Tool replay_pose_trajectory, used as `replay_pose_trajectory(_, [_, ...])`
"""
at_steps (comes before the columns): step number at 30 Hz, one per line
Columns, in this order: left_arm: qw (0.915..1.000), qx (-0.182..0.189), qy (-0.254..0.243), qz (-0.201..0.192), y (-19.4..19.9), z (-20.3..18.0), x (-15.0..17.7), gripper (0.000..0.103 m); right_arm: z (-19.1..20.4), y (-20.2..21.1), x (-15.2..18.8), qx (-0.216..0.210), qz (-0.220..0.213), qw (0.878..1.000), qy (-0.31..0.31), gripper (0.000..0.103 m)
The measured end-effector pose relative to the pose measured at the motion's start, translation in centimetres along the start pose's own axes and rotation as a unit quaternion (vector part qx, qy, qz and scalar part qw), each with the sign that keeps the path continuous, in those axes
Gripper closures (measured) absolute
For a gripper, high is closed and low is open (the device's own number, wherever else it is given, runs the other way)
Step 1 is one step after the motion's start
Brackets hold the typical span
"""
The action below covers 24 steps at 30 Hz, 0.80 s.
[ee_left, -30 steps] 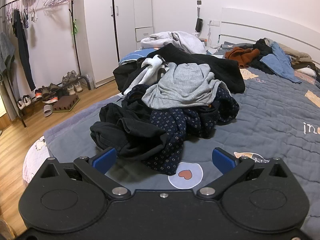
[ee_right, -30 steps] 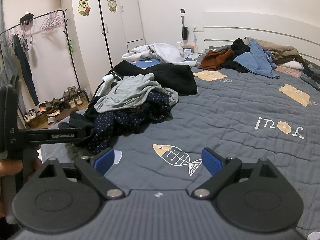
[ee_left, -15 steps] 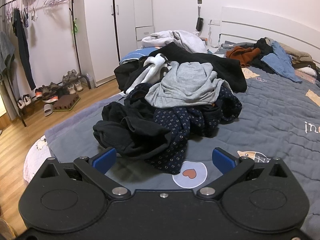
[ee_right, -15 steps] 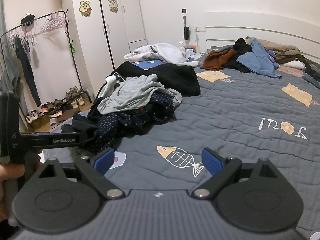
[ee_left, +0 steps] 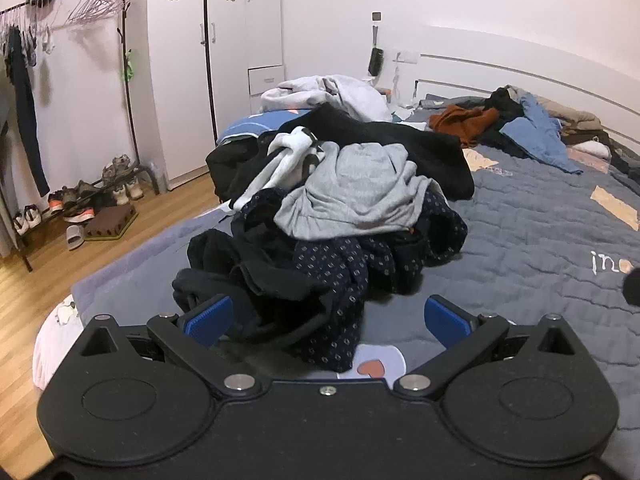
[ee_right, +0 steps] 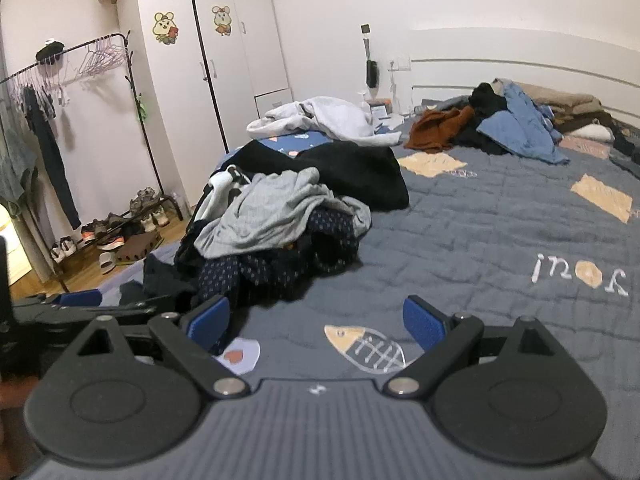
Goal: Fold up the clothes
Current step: 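Reach the right tool into the pile and close it on the grey sweatshirt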
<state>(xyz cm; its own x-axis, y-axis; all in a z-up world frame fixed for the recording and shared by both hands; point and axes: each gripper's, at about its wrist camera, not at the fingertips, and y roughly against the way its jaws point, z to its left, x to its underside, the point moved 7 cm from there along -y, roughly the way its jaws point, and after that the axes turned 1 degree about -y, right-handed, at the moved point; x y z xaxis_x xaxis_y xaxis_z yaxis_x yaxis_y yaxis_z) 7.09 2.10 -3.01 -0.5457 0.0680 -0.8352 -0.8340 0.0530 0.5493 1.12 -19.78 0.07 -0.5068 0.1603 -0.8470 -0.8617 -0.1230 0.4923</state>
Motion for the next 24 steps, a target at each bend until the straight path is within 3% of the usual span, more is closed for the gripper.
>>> replay_pose_trajectory(8, [0.9993, -0.005, 0.036, 0.011, -1.5, 2.4, -0.1, 0.0, 0.5, -4.7, -2.4, -0.007, -0.009, 1.0, 0.009, 0.009])
replay_pose_trajectory(14, [0.9988, 0.001, 0.045, 0.021, -2.5, 3.3, 0.1, 0.0, 1.1, -9.5, -3.4, -0.037, -0.01, 0.999, -0.005, 0.01])
replay_pose_trajectory(20, [0.9965, 0.035, 0.072, 0.024, -2.9, 3.9, 0.1, 0.0, 2.5, -13.4, -4.2, -0.072, -0.026, 0.997, 0.008, 0.01])
replay_pose_trajectory(24, [0.9962, 0.038, 0.073, 0.029, -3.4, 3.7, 0.0, 0.0, 3.6, -16.2, -4.7, -0.084, -0.022, 0.996, 0.02, 0.01])
